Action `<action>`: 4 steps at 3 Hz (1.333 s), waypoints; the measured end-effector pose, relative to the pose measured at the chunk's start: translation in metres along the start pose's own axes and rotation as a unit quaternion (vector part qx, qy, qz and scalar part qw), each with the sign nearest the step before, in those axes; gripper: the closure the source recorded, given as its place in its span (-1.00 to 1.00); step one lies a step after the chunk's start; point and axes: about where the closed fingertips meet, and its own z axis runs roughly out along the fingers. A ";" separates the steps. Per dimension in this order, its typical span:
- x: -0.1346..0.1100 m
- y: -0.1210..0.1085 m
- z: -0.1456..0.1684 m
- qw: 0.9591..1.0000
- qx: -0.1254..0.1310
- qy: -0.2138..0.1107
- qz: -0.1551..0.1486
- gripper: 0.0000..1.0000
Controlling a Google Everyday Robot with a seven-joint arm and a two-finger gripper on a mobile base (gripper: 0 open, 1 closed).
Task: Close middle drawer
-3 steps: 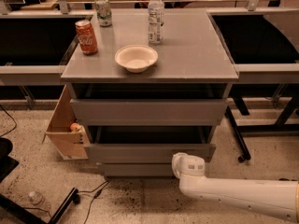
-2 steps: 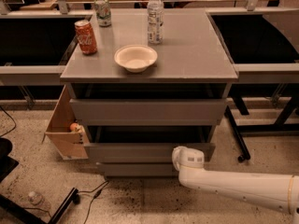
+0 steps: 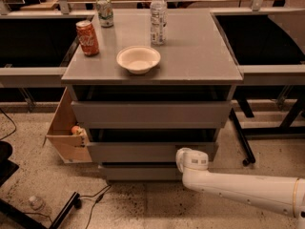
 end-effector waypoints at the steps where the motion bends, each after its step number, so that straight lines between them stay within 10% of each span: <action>1: 0.000 0.000 0.000 1.000 0.000 0.000 0.000 -0.44; 3: 0.000 0.000 0.000 1.000 0.000 0.000 0.000 -1.00; 4: 0.000 0.000 0.000 1.000 0.000 0.000 0.000 -0.63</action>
Offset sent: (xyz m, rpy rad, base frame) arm 0.0000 0.0000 0.0000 0.0000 0.0000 0.0000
